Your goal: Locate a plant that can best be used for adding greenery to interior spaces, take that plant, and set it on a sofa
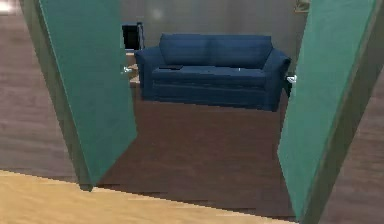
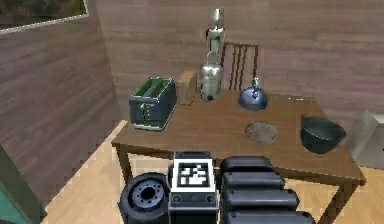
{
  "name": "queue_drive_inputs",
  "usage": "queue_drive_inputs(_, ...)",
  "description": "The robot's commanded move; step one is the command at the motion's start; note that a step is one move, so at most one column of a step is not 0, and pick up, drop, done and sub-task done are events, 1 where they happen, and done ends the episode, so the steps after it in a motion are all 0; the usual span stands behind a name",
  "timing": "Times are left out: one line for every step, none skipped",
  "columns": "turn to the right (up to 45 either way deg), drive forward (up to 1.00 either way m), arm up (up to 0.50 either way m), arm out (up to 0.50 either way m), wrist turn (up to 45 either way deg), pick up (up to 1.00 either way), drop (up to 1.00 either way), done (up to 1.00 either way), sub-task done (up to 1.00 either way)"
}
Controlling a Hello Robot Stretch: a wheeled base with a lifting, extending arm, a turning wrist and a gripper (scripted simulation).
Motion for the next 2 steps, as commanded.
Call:
queue_drive_inputs(0.0, 1.00, 0.00, 0.00, 0.0, 0.00, 0.00, 0.00, 0.00)
queue_drive_inputs(3.0, 0.00, 0.00, 0.00, 0.0, 0.00, 0.00, 0.00, 0.00)
